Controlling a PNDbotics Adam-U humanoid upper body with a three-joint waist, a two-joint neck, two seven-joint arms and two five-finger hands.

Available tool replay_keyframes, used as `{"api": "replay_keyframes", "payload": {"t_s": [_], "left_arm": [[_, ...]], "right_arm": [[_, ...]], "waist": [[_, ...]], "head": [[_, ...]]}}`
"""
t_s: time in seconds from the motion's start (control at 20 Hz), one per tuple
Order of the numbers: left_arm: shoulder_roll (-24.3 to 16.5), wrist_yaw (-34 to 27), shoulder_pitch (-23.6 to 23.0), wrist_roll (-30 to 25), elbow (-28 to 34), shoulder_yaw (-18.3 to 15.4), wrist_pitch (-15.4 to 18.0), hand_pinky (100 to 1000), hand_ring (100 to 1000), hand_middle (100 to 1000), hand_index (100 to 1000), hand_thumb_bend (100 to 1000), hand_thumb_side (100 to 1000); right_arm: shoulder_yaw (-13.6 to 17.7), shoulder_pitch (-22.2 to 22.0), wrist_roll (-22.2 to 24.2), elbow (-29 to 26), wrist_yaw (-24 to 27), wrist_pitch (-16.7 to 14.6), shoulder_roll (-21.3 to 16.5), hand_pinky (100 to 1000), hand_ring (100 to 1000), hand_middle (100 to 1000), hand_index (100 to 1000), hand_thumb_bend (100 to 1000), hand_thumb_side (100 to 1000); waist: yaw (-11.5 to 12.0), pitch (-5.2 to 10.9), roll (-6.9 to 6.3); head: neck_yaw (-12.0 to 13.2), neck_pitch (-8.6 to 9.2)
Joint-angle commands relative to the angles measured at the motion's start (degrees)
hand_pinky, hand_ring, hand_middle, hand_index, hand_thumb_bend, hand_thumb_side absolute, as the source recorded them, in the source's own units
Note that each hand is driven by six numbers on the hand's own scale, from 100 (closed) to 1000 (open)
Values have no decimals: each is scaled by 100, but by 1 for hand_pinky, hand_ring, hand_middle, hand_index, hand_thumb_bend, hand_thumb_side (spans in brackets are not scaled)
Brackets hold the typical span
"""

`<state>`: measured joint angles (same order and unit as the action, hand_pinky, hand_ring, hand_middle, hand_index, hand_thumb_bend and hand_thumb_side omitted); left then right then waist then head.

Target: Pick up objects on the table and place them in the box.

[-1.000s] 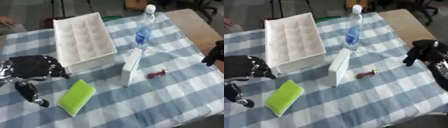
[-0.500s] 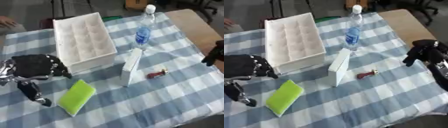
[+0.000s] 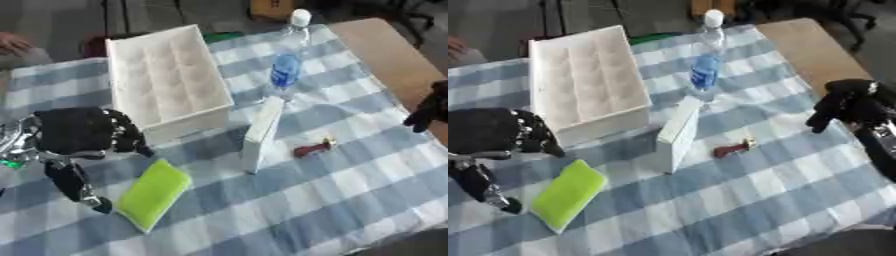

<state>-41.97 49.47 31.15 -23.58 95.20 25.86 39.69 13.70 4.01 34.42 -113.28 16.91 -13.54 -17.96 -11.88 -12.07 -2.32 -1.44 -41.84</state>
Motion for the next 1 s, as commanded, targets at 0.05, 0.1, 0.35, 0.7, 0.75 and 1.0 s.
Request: {"api": "replay_keyframes", "payload": {"t_s": [0.05,0.1,0.35,0.7,0.75,1.0], "left_arm": [[-57,31,57,-1256,117,19,1223,772,745,692,872,797,501],[-50,35,46,-1265,109,41,1225,773,746,689,867,797,501],[-42,193,-12,-1463,100,238,1228,777,751,699,870,820,557],[48,443,7,-1488,-113,261,1228,782,753,701,870,833,554],[65,481,17,-1449,-149,251,1228,783,753,702,871,835,549],[160,684,94,-1257,-305,255,1228,785,755,705,872,840,543]], "right_arm": [[-1,40,15,-131,23,6,-108,584,499,596,809,100,687],[-1,42,15,-131,23,7,-108,584,499,597,809,100,718],[-4,47,24,-131,22,5,-104,584,499,596,809,100,688],[-3,52,33,-131,24,9,-91,585,499,596,809,100,689],[-3,52,34,-131,25,9,-89,585,499,596,810,100,689],[-14,67,52,-131,30,17,-80,585,498,596,810,100,690]], "waist": [[9,91,16],[8,90,16],[12,78,17],[7,66,24],[5,64,25],[-9,52,22]], "head": [[13,-28],[12,-26],[25,-26],[21,-19],[24,-19],[43,-12]]}}
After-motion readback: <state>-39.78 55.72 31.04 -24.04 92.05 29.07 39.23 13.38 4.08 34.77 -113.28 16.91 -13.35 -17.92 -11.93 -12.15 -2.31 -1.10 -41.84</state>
